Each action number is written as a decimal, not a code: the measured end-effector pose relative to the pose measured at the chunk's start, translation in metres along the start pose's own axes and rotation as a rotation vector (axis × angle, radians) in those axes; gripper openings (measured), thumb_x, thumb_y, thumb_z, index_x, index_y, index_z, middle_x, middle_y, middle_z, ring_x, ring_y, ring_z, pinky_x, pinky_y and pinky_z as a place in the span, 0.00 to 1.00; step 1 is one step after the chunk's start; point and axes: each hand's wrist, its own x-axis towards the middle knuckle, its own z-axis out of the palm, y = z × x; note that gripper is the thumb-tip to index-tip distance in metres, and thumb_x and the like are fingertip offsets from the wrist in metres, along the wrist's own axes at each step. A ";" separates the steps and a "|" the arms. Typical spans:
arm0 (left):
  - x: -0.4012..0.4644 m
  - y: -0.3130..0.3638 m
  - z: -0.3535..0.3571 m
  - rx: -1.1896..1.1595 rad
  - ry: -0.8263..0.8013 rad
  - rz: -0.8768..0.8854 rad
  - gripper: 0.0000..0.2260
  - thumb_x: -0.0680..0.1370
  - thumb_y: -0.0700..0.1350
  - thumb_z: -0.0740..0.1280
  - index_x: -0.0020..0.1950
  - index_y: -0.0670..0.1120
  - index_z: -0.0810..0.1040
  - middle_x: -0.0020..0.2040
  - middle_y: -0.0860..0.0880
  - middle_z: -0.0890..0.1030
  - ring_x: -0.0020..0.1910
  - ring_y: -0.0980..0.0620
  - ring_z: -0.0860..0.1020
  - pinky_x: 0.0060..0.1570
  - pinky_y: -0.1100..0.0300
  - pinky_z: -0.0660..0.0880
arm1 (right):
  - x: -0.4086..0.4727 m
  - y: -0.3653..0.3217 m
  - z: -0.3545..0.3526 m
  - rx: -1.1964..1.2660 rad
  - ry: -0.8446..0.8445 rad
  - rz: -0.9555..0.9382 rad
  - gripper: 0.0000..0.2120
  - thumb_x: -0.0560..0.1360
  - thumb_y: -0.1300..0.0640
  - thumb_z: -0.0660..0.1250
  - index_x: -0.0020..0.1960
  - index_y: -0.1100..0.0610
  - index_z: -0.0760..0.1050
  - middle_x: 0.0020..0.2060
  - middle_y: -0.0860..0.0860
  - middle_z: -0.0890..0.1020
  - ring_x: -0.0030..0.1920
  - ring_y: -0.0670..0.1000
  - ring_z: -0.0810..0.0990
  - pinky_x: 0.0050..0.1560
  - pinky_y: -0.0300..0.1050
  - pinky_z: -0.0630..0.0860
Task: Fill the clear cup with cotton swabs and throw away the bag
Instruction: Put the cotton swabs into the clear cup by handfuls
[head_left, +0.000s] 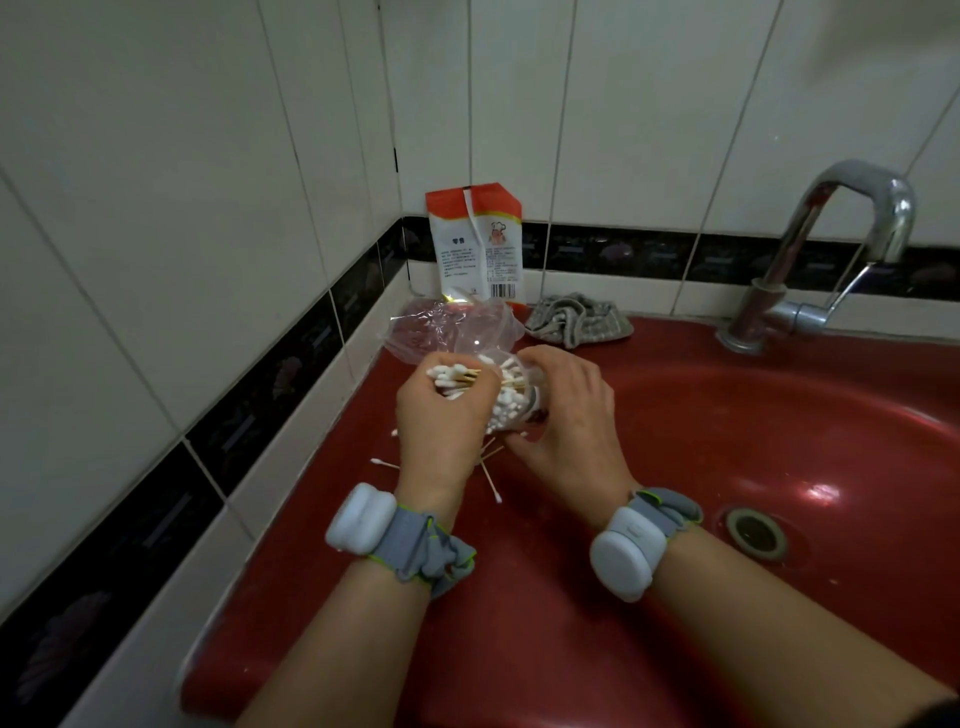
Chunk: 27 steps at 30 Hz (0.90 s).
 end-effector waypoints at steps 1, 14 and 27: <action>0.000 -0.001 0.000 0.036 -0.015 0.009 0.02 0.64 0.45 0.70 0.34 0.50 0.78 0.33 0.48 0.81 0.37 0.47 0.80 0.45 0.46 0.79 | -0.001 0.000 0.001 -0.002 -0.004 -0.006 0.32 0.61 0.51 0.71 0.64 0.50 0.67 0.60 0.47 0.74 0.61 0.50 0.67 0.61 0.47 0.62; 0.005 0.004 -0.002 0.122 0.179 0.118 0.12 0.73 0.62 0.55 0.45 0.56 0.73 0.44 0.58 0.74 0.57 0.49 0.70 0.60 0.49 0.69 | 0.001 -0.008 0.001 0.040 -0.043 -0.119 0.30 0.62 0.47 0.65 0.64 0.49 0.64 0.61 0.48 0.74 0.62 0.49 0.67 0.61 0.48 0.63; 0.015 -0.001 -0.017 0.278 0.080 0.278 0.24 0.78 0.55 0.48 0.68 0.48 0.71 0.65 0.52 0.72 0.63 0.64 0.62 0.68 0.63 0.57 | -0.001 -0.001 0.002 0.033 -0.090 -0.069 0.32 0.62 0.50 0.74 0.64 0.50 0.68 0.61 0.46 0.73 0.61 0.48 0.67 0.61 0.44 0.61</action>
